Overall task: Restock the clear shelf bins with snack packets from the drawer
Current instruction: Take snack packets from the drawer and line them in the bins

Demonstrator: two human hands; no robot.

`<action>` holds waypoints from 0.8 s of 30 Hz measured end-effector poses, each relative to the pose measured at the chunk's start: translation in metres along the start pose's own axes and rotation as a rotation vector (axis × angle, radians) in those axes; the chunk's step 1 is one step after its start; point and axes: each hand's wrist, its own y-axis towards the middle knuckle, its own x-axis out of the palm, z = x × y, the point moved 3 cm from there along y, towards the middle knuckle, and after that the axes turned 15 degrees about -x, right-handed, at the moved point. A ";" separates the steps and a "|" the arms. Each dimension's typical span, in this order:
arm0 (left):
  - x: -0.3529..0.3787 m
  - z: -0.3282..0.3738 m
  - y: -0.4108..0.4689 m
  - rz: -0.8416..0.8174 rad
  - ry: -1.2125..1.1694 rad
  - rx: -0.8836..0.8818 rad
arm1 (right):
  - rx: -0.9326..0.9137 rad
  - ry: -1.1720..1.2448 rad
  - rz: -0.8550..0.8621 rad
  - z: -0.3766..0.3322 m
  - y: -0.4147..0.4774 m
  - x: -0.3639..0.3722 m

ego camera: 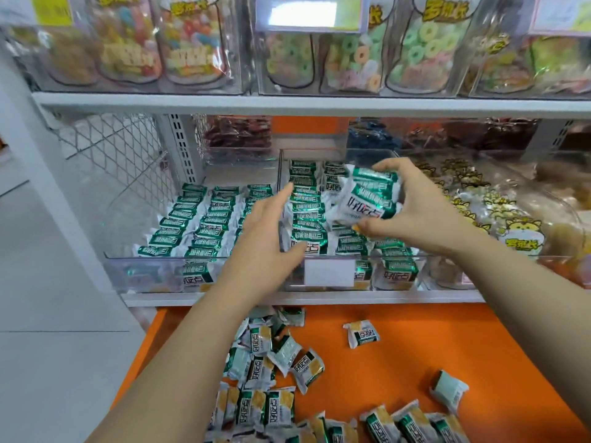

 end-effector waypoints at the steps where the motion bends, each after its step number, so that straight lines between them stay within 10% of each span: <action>1: 0.000 -0.006 0.005 0.018 0.048 -0.015 | 0.019 -0.064 0.007 0.011 0.008 0.000; 18: 0.005 -0.037 0.016 -0.064 0.087 -0.057 | 0.105 -0.100 -0.368 0.084 0.074 0.056; 24: 0.006 -0.040 0.017 -0.089 0.085 -0.059 | -0.020 -0.684 -0.473 0.078 0.080 0.051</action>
